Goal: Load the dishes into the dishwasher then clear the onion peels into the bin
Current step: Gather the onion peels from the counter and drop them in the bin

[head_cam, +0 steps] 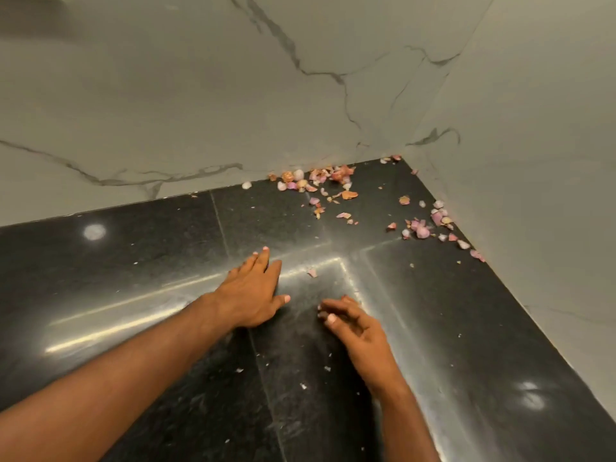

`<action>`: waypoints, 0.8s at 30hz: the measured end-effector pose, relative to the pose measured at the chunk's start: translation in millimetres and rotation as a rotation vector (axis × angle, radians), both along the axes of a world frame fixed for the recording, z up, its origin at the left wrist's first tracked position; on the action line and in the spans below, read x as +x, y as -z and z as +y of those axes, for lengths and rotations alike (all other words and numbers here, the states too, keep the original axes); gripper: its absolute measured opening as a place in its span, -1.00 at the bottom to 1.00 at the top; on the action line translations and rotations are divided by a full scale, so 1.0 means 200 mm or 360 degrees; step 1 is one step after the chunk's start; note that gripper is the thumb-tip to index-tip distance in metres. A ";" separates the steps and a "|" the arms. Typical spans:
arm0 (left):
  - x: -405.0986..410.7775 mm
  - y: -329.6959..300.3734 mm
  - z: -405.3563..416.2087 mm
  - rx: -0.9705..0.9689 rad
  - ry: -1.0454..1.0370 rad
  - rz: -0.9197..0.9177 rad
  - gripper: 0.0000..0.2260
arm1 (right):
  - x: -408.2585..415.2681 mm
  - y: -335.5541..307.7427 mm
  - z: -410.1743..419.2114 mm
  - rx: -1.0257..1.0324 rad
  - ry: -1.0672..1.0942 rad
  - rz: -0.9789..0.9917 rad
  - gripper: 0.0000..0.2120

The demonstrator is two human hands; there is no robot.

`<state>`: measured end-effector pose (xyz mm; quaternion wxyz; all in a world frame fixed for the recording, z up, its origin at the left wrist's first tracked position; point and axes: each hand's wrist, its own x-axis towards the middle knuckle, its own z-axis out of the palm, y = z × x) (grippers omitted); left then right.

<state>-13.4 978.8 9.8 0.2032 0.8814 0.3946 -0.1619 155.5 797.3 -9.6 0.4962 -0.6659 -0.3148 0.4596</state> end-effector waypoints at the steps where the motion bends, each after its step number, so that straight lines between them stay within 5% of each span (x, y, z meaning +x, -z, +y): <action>1: 0.06 0.00 0.04 -0.0005 -0.0030 0.0044 -0.16 | 0.07 -0.03 0.03 0.0055 0.0100 -0.0029 -0.78; 4: 0.23 0.03 0.17 -0.0065 -0.0153 0.0220 0.11 | 0.33 -0.08 0.09 0.0116 0.0372 -0.0107 -0.79; 8: 0.31 0.03 0.29 -0.0314 -0.0168 0.0481 0.35 | 0.77 -0.09 0.14 -0.0013 0.0541 -0.0762 -0.72; 15: 0.34 0.02 0.32 -0.0459 -0.0130 0.0585 0.38 | 1.46 0.10 0.23 -0.0541 0.0250 -0.1546 -0.42; 17: 0.34 0.02 0.31 -0.0479 -0.0131 0.0575 0.36 | 1.44 0.14 0.27 -0.0636 0.0212 -0.1569 -0.44; 21: 0.34 0.03 0.31 -0.0511 -0.0117 0.0574 0.39 | 1.29 0.07 0.31 -0.0006 0.0215 -0.1025 -0.65; 24: 0.34 0.02 0.33 -0.0521 -0.0137 0.0589 0.39 | 1.38 0.05 0.36 0.0051 0.0413 -0.1242 -0.68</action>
